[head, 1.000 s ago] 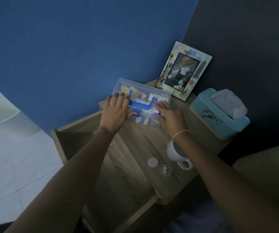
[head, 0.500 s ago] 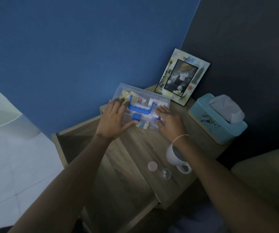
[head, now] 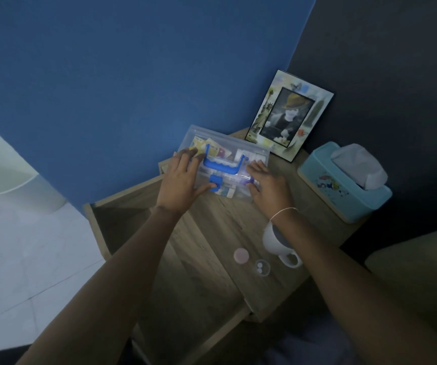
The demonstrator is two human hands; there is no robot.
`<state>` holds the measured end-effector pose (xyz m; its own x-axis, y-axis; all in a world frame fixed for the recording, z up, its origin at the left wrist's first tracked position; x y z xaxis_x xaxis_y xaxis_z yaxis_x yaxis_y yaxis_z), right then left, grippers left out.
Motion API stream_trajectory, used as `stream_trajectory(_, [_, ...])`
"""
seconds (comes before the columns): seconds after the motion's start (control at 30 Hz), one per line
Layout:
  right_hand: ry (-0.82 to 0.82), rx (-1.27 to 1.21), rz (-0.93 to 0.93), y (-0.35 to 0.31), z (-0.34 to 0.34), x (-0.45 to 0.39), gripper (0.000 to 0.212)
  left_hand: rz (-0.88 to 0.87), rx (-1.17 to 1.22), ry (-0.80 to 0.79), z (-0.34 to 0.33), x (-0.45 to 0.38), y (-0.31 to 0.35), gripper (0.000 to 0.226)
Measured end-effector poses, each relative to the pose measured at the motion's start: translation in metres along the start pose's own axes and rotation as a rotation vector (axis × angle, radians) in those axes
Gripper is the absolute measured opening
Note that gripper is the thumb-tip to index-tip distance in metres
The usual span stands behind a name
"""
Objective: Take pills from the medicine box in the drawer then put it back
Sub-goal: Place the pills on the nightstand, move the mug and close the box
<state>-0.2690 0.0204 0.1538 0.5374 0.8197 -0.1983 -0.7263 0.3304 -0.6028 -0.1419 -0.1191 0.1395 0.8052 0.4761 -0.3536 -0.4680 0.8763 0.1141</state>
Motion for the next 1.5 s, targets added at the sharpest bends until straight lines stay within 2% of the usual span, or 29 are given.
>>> stream_trajectory(0.13, [-0.007, 0.014, 0.017, -0.002, 0.001, 0.0, 0.045, -0.006, -0.148, -0.028, -0.007, 0.003, 0.005, 0.081])
stream_trajectory(0.33, [-0.002, 0.021, 0.02, -0.003, 0.001, 0.0, 0.043, 0.051, -0.065, -0.014, -0.005, -0.001, 0.005, 0.075])
stream_trajectory(0.57, [-0.01, 0.028, 0.01, -0.003, 0.0, 0.001, 0.044, 0.017, -0.149, -0.014, -0.005, -0.001, 0.004, 0.063])
stream_trajectory(0.83, [0.006, 0.023, 0.008, -0.002, 0.001, 0.001, 0.044, 0.018, -0.029, 0.073, 0.01, -0.007, 0.0, 0.049])
stream_trajectory(1.03, [0.011, 0.013, 0.013, -0.001, 0.001, 0.0, 0.044, 0.067, 0.013, 0.064, 0.009, -0.005, 0.001, 0.043])
stream_trajectory(1.13, [0.012, -0.032, -0.007, -0.001, 0.0, 0.0, 0.044, 0.046, -0.006, 0.07, 0.009, -0.003, 0.003, 0.046])
stream_trajectory(1.3, [0.01, -0.024, -0.01, -0.003, 0.001, 0.0, 0.044, 0.006, -0.125, -0.008, -0.003, 0.002, 0.007, 0.068])
stream_trajectory(1.5, [0.013, -0.023, -0.011, -0.003, 0.0, 0.0, 0.044, 0.067, -0.203, 0.018, -0.008, -0.002, 0.01, 0.062])
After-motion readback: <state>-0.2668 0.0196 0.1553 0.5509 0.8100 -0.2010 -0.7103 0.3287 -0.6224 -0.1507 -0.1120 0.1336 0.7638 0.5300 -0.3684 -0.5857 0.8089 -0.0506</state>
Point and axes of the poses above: each hand's wrist, its own x-axis away from the middle knuckle, its own z-axis out of the back of the hand, y = z × x, the point moved 8 cm from there along -x, towards the middle knuckle, and after that the axes turned 14 degrees about -x, right-handed, at the moved point
